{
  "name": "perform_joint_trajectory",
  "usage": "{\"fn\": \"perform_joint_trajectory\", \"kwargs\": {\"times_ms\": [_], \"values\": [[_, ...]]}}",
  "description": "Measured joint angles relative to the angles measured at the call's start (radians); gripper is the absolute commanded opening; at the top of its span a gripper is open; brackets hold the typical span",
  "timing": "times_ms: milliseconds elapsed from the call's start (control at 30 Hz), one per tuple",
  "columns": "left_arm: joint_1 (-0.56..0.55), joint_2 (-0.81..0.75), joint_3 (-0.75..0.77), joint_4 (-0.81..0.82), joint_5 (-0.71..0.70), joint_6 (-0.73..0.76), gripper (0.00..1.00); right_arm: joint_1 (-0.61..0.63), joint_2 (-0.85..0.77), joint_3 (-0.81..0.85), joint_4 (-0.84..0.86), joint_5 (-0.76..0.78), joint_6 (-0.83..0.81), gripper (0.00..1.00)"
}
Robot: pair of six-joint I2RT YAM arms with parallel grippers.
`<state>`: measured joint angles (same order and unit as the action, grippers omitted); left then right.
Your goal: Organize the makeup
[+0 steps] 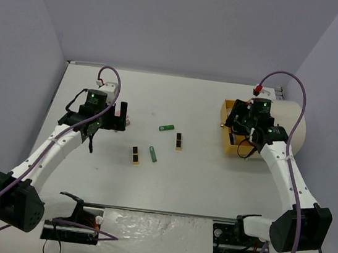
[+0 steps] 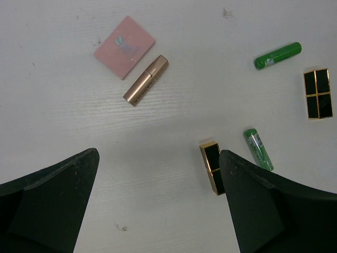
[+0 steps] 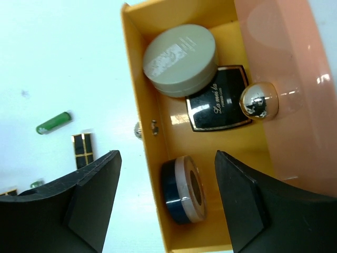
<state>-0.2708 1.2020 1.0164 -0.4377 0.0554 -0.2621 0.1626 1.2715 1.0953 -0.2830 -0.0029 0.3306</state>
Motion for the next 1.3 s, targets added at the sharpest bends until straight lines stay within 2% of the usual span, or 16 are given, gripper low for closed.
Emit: {"fn": "perform_joint_trajectory", "kwargs": {"times_ms": [200, 300, 500, 933, 1300], "values": [[0.01, 0.039, 0.0, 0.002, -0.002, -0.032, 0.97, 0.017, -0.052, 0.073, -0.011, -0.059, -0.027, 0.76], [0.012, 0.085, 0.002, 0.008, -0.002, -0.054, 0.97, 0.034, -0.082, 0.109, -0.011, -0.095, -0.05, 0.87], [0.024, 0.263, 0.113, -0.009, -0.02, -0.093, 0.97, 0.043, -0.153, 0.125, -0.008, -0.168, -0.082, 0.99], [0.041, 0.695, 0.44, -0.083, -0.177, -0.401, 0.97, 0.043, -0.286, 0.03, 0.011, -0.241, -0.078, 1.0], [0.042, 0.79, 0.49, -0.161, -0.312, -0.615, 0.97, 0.043, -0.319, -0.04, 0.038, -0.316, -0.075, 1.0]]}}
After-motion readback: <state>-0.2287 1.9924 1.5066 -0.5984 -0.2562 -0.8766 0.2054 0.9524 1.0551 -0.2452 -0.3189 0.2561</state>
